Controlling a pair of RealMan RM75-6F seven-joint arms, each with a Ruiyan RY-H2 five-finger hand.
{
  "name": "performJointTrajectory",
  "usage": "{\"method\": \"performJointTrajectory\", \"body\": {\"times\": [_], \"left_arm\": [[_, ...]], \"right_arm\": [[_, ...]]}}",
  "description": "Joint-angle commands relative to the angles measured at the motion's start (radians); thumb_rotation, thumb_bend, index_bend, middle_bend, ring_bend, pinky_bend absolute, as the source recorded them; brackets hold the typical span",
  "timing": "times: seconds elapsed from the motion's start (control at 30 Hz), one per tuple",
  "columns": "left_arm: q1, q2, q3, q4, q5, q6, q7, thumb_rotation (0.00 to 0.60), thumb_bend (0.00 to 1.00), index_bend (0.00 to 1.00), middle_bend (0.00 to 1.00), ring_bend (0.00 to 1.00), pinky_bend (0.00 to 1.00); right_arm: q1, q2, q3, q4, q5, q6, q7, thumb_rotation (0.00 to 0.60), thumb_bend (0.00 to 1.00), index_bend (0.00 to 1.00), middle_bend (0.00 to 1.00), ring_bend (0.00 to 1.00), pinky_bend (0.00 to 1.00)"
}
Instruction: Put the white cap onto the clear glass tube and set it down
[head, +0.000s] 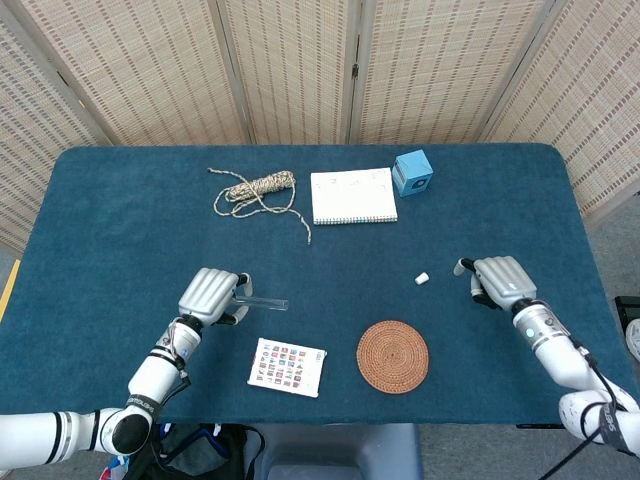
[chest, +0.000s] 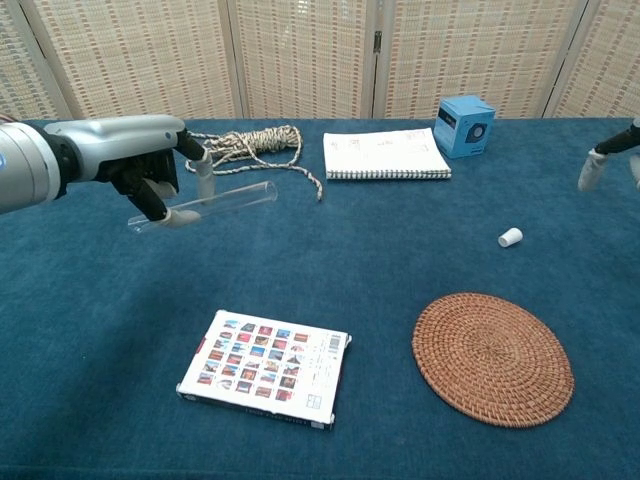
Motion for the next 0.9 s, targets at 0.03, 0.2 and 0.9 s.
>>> {"method": "performJointTrajectory", "body": {"times": [0.03,0.2,0.9], "left_arm": [[0.002,0.004,0.002,-0.003,0.0,0.0,-0.004,0.6,0.36,0.59,1.0,0.9,1.0],[0.007,0.011,0.01,-0.011,0.009,0.003,-0.009,0.6,0.36,0.59,1.0,0.9,1.0],[0.009,0.023,0.022,-0.041,0.03,0.007,-0.014,0.6,0.36,0.59,1.0,0.9,1.0]], "right_arm": [[0.031,-0.047,-0.004,0.048,0.053,-0.042,-0.02,0.6,1.0,0.32,1.0,1.0,0.97],[0.078,-0.107,-0.019,0.123,0.101,-0.092,-0.044,0.6,1.0,0.32,1.0,1.0,0.98],[0.194,-0.27,-0.06,0.322,0.216,-0.176,-0.09,0.6,1.0,0.32,1.0,1.0,0.98]]}}
